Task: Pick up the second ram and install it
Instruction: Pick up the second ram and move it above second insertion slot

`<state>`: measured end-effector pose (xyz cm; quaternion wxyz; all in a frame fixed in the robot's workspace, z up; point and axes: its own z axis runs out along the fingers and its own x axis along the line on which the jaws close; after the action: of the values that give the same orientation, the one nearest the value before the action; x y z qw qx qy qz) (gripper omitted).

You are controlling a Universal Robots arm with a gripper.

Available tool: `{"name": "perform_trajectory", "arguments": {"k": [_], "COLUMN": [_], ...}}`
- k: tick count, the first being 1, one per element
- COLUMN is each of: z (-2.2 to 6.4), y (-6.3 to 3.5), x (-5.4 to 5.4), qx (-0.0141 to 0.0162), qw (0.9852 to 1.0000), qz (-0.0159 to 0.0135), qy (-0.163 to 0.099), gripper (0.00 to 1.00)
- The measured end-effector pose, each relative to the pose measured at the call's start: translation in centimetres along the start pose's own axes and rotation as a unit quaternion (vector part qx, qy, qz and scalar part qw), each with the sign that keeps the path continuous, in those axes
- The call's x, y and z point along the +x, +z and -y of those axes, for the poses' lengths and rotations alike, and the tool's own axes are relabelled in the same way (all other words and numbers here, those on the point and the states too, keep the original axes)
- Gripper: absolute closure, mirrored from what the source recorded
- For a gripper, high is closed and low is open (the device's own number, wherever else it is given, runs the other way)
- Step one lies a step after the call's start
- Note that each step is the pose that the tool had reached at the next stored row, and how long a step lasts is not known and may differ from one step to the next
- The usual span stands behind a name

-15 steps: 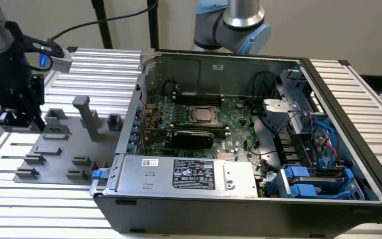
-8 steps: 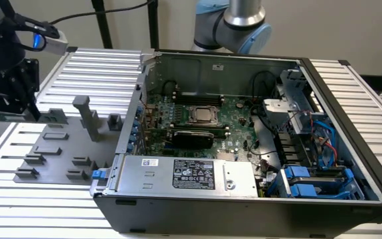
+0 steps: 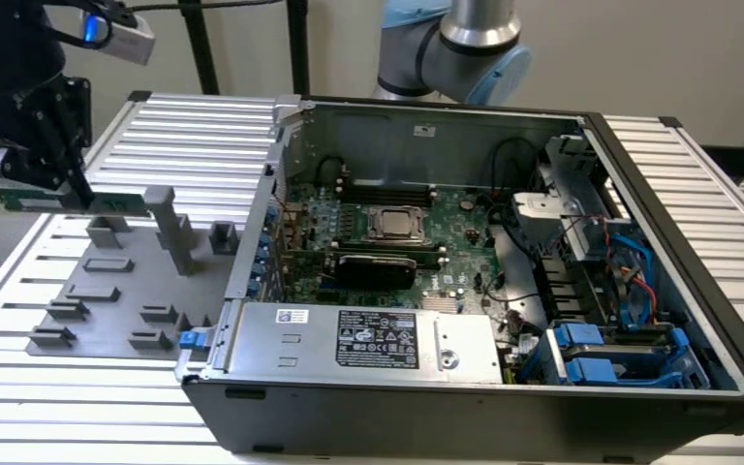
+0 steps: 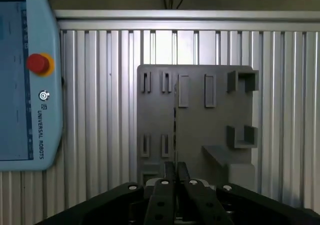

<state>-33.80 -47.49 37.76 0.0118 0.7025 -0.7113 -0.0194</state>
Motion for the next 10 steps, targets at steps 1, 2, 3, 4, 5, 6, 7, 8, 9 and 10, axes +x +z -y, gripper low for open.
{"name": "perform_trajectory", "arguments": {"k": [1, 2, 3, 4, 5, 6, 7, 8, 9, 10], "z": [0.45, 0.89, 1.34, 1.78, 2.25, 2.69, 3.14, 3.58, 4.02, 4.48], "y": [-0.34, -0.59, -0.82, -1.01, -1.21, -1.40, -1.57, -1.74, -1.91, -2.08], "x": [0.0, 0.0, 0.0, 0.0, 0.0, 0.0, -0.1, -0.1, -0.1, -0.1], "qx": [0.0001, 0.0001, 0.0000, 0.0000, 0.0000, 0.0000, 0.0000, 0.0000, 0.0000, 0.0000], "qw": [1.0000, 1.0000, 1.0000, 1.0000, 1.0000, 1.0000, 1.0000, 1.0000, 1.0000, 1.0000], "qz": [0.0005, 0.0009, 0.0013, 0.0018, 0.0023, 0.0028, 0.0032, 0.0037, 0.0042, 0.0046], "qy": [0.000, 0.000, 0.000, 0.000, 0.000, 0.000, 0.000, 0.000, 0.000, 0.000], "gripper": [0.87, 0.87, 0.87, 0.87, 0.87, 0.87, 0.87, 0.87, 0.87, 0.87]}}
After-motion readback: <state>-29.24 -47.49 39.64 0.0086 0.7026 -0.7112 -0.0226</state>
